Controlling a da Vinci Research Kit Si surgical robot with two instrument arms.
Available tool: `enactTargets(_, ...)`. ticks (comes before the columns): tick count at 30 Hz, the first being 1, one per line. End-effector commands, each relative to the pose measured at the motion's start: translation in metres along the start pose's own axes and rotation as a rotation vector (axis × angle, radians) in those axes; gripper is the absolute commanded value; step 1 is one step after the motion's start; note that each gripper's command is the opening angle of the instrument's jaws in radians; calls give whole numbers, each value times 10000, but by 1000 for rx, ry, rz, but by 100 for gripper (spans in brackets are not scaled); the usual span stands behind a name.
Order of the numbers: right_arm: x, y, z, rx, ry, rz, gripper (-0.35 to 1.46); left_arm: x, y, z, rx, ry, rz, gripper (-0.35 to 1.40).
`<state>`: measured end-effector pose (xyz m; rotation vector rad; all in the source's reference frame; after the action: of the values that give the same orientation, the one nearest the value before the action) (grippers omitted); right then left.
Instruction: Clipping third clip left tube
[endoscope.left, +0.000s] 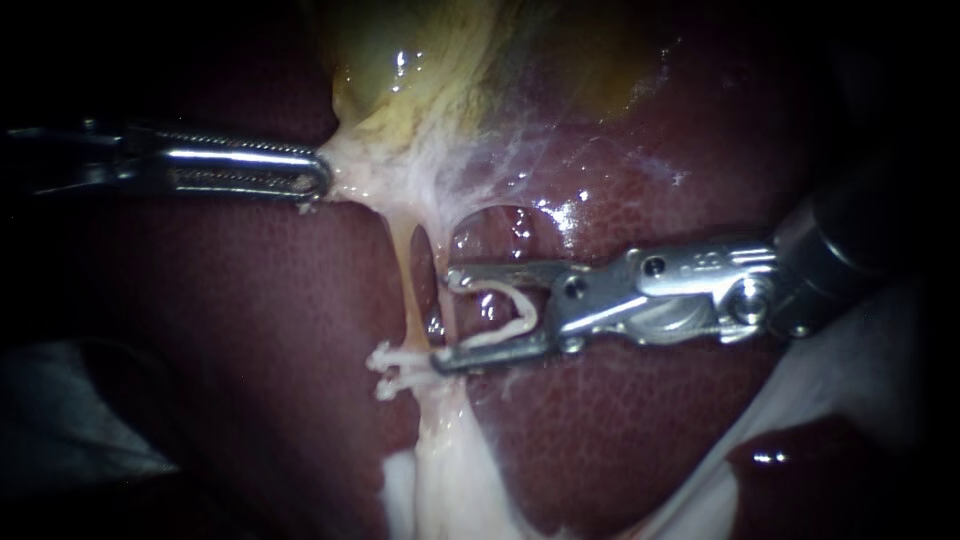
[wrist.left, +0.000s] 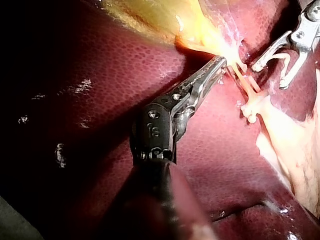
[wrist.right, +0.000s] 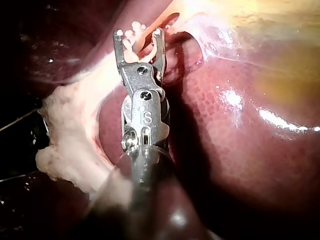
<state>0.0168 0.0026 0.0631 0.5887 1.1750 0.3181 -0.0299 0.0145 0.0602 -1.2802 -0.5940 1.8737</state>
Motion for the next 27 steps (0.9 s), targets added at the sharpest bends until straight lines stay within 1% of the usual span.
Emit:
enactTargets(1, -3, 3, 2, 5, 1, 7, 50, 0, 0, 0, 0, 0, 0, -35)
enactTargets(7, -24, 23, 13, 32, 26, 57, 50, -1, 0, 0, 1, 0, 0, -35)
enactTargets(13, -36, 36, 20, 68, 53, 95, 50, -1, 0, 1, 1, 0, 0, -35)
enactTargets(17, -38, 43, 25, 97, 83, 120, 50, -1, 0, 1, 1, 0, 0, -35)
enactTargets(19, -37, 44, 27, 109, 99, 136, 50, -1, 0, 1, 1, 0, 0, -35)
enactTargets(23, -34, 46, 35, 140, 139, 159, 50, -1, 0, 2, 2, 0, 0, -35)
enactTargets(27, -29, 48, 45, 160, 165, 179, 50, -1, 0, 3, 2, 1, 0, -35)
